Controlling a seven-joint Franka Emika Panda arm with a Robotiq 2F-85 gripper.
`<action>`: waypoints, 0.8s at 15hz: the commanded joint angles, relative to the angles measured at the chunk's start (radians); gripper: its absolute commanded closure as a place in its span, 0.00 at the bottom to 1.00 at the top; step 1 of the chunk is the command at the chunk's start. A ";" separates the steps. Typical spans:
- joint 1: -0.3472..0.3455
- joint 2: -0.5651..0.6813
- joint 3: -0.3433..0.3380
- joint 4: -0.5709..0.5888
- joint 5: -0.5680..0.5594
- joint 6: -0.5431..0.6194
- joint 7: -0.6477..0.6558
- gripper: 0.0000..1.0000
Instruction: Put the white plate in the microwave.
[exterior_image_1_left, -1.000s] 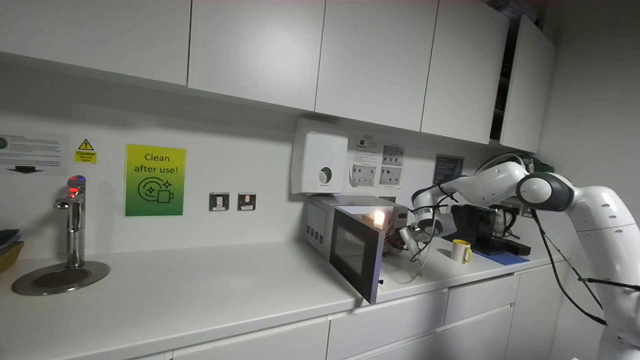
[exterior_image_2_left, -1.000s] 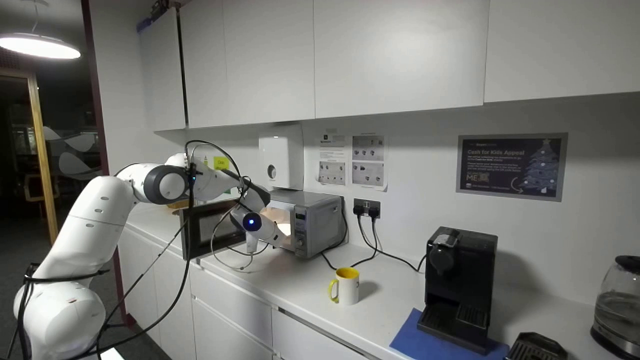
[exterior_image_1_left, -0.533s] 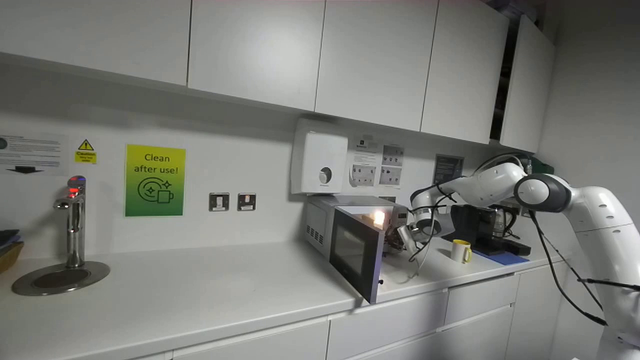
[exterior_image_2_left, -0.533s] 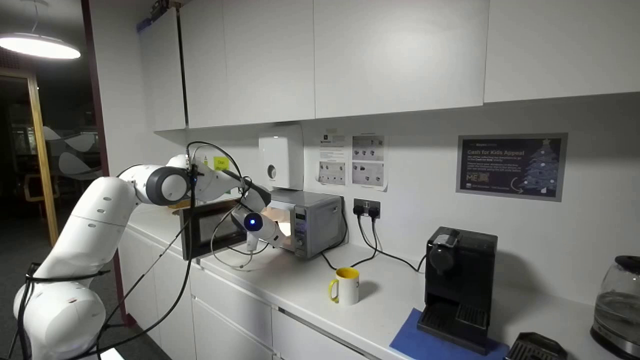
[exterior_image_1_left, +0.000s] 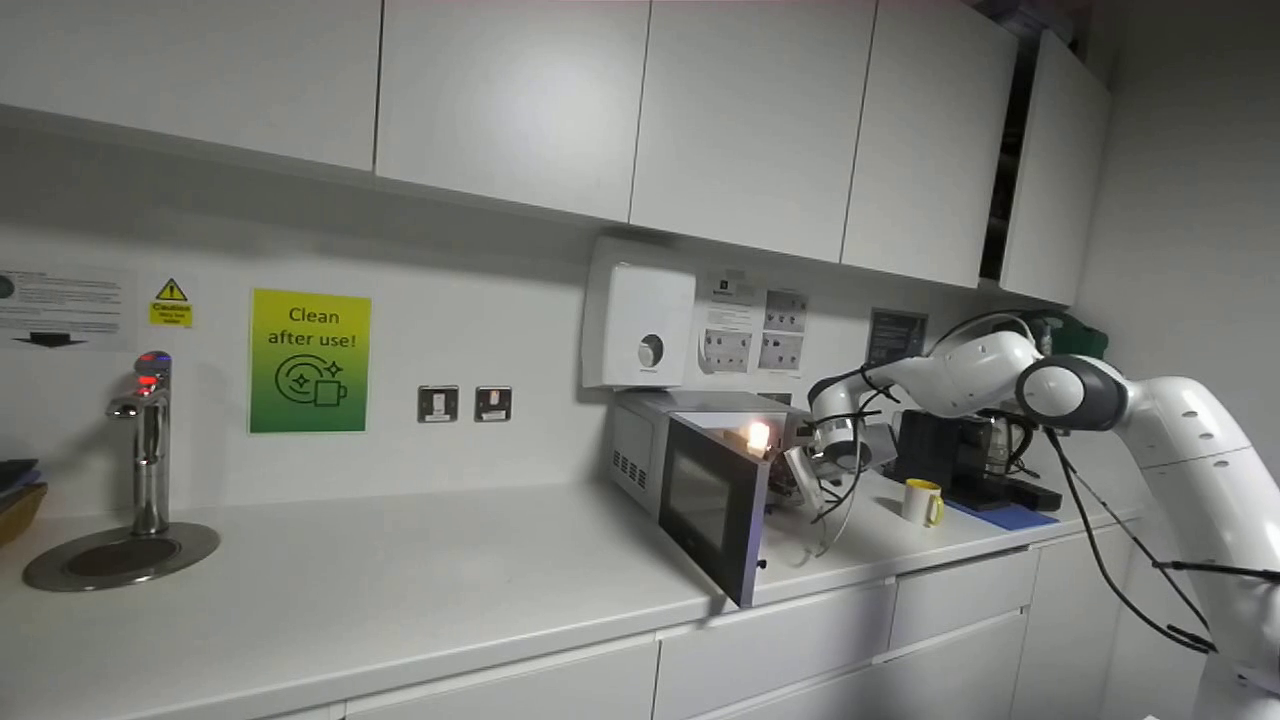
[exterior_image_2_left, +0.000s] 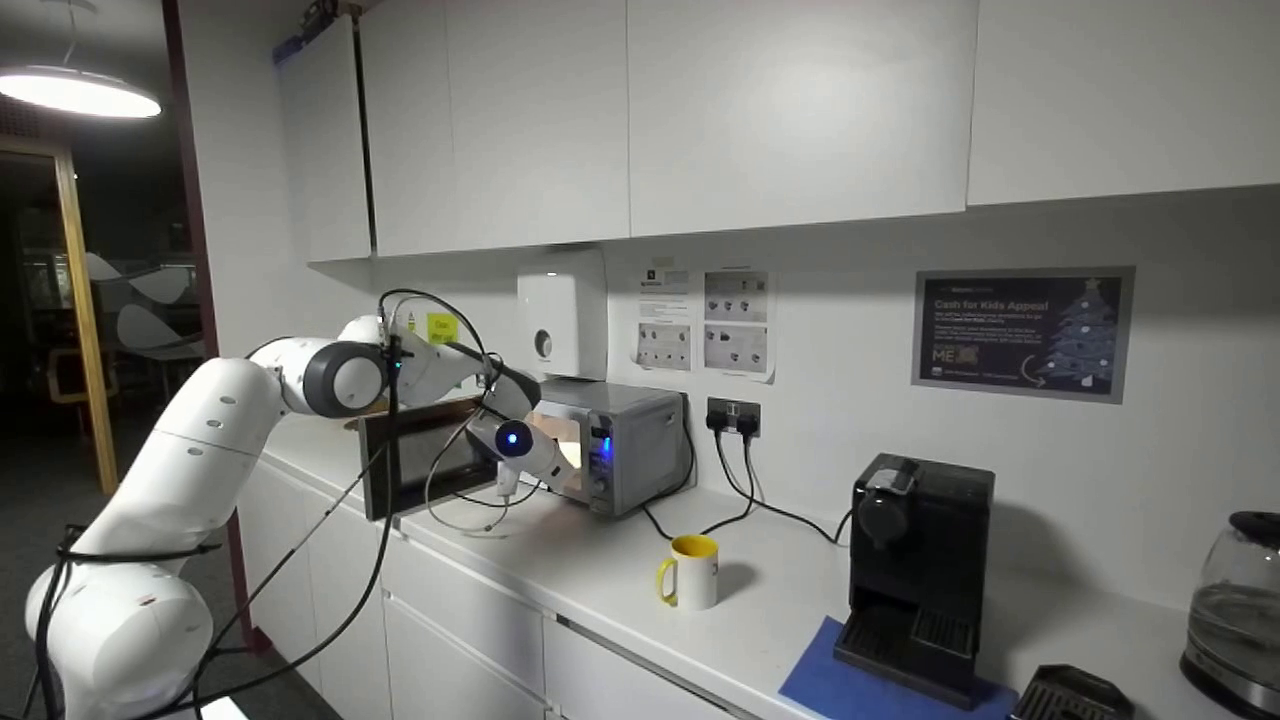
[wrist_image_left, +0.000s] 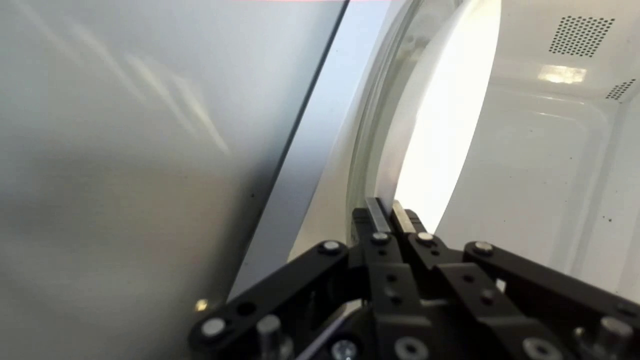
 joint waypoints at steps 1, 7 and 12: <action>0.018 0.035 0.002 0.071 -0.068 0.018 0.086 0.99; 0.037 0.072 -0.005 0.115 -0.148 0.019 0.165 0.99; 0.036 0.091 -0.010 0.152 -0.175 0.018 0.197 0.99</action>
